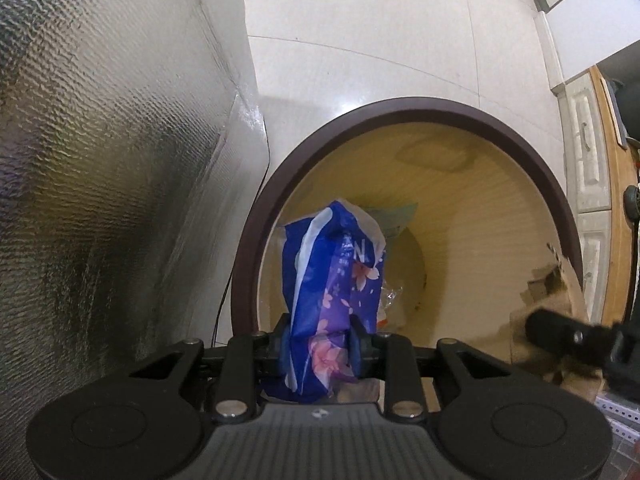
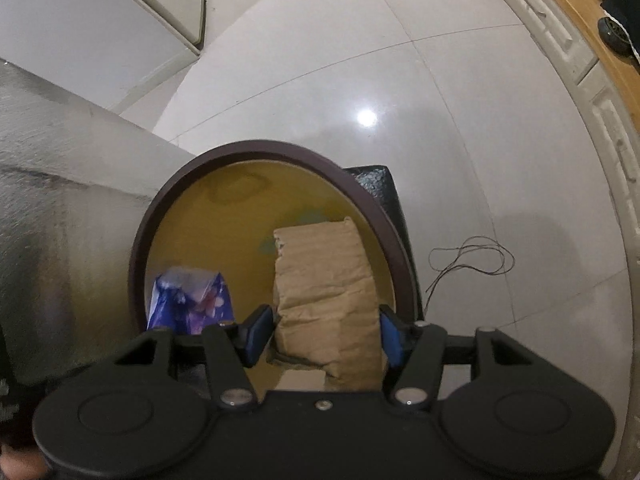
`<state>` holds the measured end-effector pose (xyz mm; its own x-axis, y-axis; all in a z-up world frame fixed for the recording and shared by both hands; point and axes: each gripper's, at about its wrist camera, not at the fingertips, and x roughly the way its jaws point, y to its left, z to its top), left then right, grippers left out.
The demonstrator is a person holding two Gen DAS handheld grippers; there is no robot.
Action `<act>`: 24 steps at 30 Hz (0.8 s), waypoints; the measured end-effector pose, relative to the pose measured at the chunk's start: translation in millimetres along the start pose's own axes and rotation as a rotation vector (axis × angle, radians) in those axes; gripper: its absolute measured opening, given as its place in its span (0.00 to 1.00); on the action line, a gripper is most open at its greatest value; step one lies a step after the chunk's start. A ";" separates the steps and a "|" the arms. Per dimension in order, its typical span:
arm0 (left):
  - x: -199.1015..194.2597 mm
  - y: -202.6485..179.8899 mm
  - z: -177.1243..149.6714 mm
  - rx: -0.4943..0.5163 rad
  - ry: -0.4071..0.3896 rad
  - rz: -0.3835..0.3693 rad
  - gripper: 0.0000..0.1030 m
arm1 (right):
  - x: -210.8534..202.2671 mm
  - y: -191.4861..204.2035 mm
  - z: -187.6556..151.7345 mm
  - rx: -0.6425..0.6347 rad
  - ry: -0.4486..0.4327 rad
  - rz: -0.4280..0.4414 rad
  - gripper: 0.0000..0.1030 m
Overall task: Collect trash
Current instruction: 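Open the left tool over the bin while the right tool releases the brown paper bag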
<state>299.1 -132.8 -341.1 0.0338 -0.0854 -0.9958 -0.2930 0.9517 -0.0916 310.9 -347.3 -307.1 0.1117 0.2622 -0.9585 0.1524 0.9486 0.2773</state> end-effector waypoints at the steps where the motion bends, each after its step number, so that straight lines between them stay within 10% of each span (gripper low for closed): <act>1: 1.2 0.1 0.6 -0.004 0.000 -0.004 0.36 | 1.9 1.1 2.0 -0.005 0.000 -0.005 0.58; 24: -18.7 -3.3 10.0 0.055 -0.026 -0.022 0.50 | -7.6 -1.8 10.8 -0.016 -0.037 0.037 0.95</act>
<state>309.0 -131.4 -322.1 0.0644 -0.0996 -0.9929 -0.2386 0.9646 -0.1123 320.4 -353.0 -299.6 0.1532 0.2912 -0.9443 0.1317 0.9411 0.3116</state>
